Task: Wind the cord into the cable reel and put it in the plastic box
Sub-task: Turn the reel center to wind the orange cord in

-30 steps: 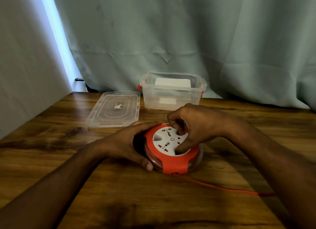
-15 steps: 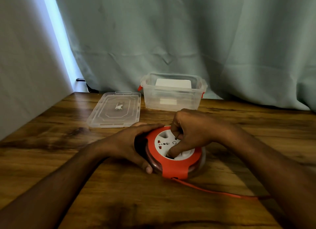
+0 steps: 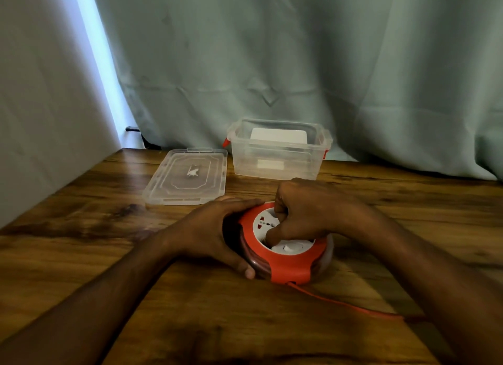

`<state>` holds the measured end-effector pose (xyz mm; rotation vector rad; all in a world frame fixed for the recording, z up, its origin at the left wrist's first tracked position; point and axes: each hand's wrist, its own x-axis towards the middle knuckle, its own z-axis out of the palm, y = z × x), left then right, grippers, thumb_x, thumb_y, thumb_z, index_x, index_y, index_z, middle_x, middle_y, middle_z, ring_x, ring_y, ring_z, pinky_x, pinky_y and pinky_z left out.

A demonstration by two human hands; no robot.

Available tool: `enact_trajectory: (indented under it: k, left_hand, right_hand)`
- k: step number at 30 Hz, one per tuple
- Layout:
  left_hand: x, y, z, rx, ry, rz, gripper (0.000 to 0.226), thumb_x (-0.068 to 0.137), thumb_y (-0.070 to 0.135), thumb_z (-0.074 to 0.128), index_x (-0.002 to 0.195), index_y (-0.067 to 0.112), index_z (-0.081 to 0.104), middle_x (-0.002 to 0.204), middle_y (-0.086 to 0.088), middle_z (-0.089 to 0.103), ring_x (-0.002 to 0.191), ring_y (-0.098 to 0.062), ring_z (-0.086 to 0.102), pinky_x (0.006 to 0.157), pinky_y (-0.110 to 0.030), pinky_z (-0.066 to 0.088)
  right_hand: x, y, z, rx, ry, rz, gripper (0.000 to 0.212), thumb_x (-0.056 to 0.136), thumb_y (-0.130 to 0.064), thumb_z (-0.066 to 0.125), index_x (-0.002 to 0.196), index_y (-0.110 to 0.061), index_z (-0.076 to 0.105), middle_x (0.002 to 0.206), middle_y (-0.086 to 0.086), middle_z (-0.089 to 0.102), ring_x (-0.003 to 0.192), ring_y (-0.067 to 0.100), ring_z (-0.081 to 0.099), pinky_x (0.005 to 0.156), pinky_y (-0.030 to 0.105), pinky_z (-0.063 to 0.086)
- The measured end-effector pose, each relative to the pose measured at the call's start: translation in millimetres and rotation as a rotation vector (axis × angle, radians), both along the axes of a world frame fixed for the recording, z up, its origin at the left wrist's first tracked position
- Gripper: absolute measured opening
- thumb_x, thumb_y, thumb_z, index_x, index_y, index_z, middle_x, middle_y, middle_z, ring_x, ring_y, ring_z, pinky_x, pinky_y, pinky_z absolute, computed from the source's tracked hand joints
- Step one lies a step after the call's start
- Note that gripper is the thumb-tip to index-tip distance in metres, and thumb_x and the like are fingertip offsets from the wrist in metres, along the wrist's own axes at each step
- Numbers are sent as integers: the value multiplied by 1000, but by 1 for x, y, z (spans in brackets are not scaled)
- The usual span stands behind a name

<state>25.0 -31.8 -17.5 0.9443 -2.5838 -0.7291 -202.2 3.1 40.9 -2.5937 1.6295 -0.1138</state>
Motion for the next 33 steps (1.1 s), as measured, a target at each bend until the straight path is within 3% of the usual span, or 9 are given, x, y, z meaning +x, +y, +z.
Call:
enact_trajectory:
  k: [5,8,13,19,23,25,28,31,33]
  left_hand:
    - [-9,8,6,-239,-139,109,134,36,96,72,153,41,34,152,19,46,137,-5,43,115,-41,41]
    - [-10,7,6,-171,-147,124,138,31,92,74,151,39,32,149,15,42,132,-7,41,112,-38,42]
    - [-5,5,-1,20,-110,65,149,44,69,89,162,35,4,169,12,13,153,-12,19,126,-42,23]
    - [-8,5,-5,-16,11,67,140,45,71,88,160,36,18,161,16,33,145,-6,37,121,-38,35]
    - [-13,4,-6,-40,92,60,135,46,69,92,159,34,26,157,17,41,141,-5,43,118,-42,39]
    - [-12,3,-6,-32,83,72,137,45,71,91,159,35,24,158,18,40,142,-5,42,118,-42,39]
    - [-9,1,-7,7,69,78,138,45,70,91,160,33,22,159,17,39,142,-4,41,119,-39,39]
    - [-8,1,-7,14,57,75,139,45,70,90,160,34,21,160,16,37,143,-4,40,119,-33,39]
    - [-8,0,-8,20,55,74,138,44,71,89,159,38,21,160,17,37,142,-2,40,117,-26,38]
  right_hand:
    - [0,1,1,-3,0,-77,47,64,-68,79,75,-32,51,97,-10,67,77,10,64,57,25,54]
    - [1,-1,4,50,-25,-98,46,62,-65,83,79,-30,58,96,-12,65,80,10,63,57,25,52]
    - [3,0,6,35,-29,-91,48,63,-66,83,80,-30,56,86,-14,60,75,9,60,51,22,41]
    - [5,-2,-1,-16,-64,-143,49,61,-74,74,69,-30,54,83,-10,65,75,10,65,54,28,52]
    - [16,-5,-12,-73,-225,-189,30,80,-51,75,68,-27,62,78,-7,68,68,9,67,63,34,61]
    - [14,-5,-7,-65,-253,-121,25,79,-42,80,68,-26,64,70,-10,65,64,6,65,58,29,58]
    - [0,-3,11,7,-154,-4,23,77,-32,84,88,-34,65,78,-15,64,68,2,61,55,21,44]
    - [-15,-3,22,133,-87,54,48,76,-25,87,113,-41,60,105,-20,66,79,-21,55,51,12,42]
    - [-21,-2,26,200,-120,71,56,75,-21,89,118,-40,59,105,-24,64,77,-29,51,50,4,42]
